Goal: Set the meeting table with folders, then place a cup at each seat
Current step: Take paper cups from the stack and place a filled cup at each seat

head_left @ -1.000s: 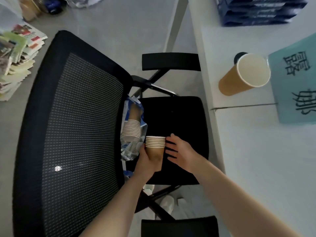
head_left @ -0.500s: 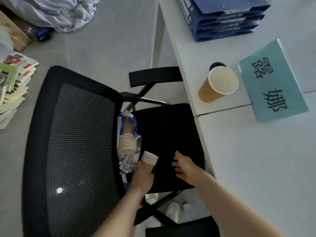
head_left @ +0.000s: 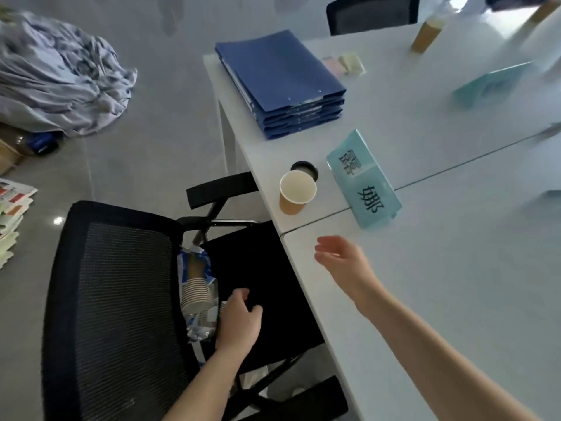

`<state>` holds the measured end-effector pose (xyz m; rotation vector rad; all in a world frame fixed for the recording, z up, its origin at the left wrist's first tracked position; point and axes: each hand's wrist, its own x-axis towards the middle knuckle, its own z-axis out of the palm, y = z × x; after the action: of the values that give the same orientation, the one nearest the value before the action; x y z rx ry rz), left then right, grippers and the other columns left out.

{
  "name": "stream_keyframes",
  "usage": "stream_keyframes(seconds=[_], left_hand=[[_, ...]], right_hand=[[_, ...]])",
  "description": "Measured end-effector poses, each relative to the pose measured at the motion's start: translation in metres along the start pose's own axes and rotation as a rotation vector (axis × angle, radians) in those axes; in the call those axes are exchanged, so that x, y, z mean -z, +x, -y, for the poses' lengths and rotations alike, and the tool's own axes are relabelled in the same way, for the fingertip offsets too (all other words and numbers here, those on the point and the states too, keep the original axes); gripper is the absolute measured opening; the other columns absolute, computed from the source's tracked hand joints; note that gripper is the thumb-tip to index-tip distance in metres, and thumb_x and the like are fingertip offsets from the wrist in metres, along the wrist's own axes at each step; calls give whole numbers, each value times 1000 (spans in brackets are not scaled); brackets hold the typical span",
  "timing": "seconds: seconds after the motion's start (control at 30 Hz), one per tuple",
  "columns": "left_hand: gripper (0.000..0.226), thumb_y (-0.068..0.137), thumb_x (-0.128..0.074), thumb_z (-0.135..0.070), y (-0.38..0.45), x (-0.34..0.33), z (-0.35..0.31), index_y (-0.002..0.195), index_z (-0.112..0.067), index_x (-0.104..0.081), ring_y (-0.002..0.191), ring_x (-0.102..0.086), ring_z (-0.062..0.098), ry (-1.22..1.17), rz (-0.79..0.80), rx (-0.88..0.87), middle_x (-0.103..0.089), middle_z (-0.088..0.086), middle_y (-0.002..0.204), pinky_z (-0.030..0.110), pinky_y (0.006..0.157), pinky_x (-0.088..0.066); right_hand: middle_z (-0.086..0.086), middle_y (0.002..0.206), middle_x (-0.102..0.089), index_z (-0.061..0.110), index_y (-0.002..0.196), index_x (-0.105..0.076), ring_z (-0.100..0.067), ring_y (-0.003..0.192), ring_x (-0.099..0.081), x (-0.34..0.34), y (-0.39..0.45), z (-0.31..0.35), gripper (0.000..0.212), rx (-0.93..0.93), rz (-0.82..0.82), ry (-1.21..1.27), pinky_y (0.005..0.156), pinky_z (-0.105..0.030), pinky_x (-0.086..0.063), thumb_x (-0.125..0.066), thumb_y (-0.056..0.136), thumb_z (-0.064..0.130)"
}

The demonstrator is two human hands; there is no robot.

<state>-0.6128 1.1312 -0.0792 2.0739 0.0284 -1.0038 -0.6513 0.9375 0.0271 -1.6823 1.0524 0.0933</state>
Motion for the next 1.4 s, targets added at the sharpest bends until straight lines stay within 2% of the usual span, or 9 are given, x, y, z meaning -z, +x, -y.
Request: stream_keyframes(seconds=[0.17,0.3,0.43,0.53,0.73,0.83,1.0,1.27,1.4], left_hand=[[55,93,-57,-17,-5,-45,-57,143,-7,-35,135,-39,26,152,-253,-243,-37,11,148,32,104,-40],[60,91,-54,-23,3,-83,-73,146,-7,-34,144,-25,36,382,-256,-500,-32,14,154,45,116,-27],[69,88,-37,-42,20,-114,-62,147,-5,-34,145,-17,44,595,-216,-514,-26,19,157,52,114,-30],[77,89,-37,-46,25,-122,-52,152,-5,-23,147,-4,44,670,-235,-516,-13,18,161,52,116,-24],[78,88,-42,-45,27,-127,-51,151,-3,-24,146,-3,46,759,-264,-526,-14,21,160,53,116,-19],[78,88,-42,-44,26,-127,-51,152,-3,-23,146,-3,46,764,-272,-524,-14,20,160,53,116,-23],[78,88,-41,-45,24,-128,-51,151,-3,-25,145,-9,48,796,-302,-528,-18,21,159,53,112,-28],[78,89,-35,-47,20,-127,-52,151,-1,-22,145,-6,48,897,-337,-515,-15,24,159,55,115,-23],[71,88,-35,-34,13,-145,-68,146,6,-32,145,-19,41,829,-374,-397,-25,25,155,54,113,-25]], right_hand=[[0,112,-65,16,122,-55,-15,101,-63,34,25,31,41,82,-81,43,83,-28,-50,-69,83,14],[4,119,-58,23,132,-45,-16,110,-57,40,53,45,63,166,-46,-57,96,-37,-49,-77,77,24],[3,126,-55,24,134,-43,-18,115,-55,35,76,41,71,207,-1,-129,97,-40,-49,-80,74,22],[2,131,-52,25,136,-40,-17,118,-52,25,90,34,78,257,28,-183,99,-43,-47,-82,71,19],[-4,143,-39,23,147,-19,-22,129,-42,0,115,35,108,341,96,-266,108,-43,-36,-87,63,21],[-3,143,-39,23,147,-20,-22,129,-40,-14,120,33,103,338,70,-166,109,-39,-35,-84,66,16],[2,123,-53,21,129,-41,-16,111,-49,-16,117,31,73,341,-54,-71,88,-25,-39,-82,69,19],[5,117,-54,24,121,-46,-16,109,-53,54,71,-27,70,433,-262,-77,90,-40,-51,-84,63,19],[7,116,-56,27,119,-49,-14,104,-56,102,55,-66,68,369,-330,-18,85,-40,-56,-86,63,18]])
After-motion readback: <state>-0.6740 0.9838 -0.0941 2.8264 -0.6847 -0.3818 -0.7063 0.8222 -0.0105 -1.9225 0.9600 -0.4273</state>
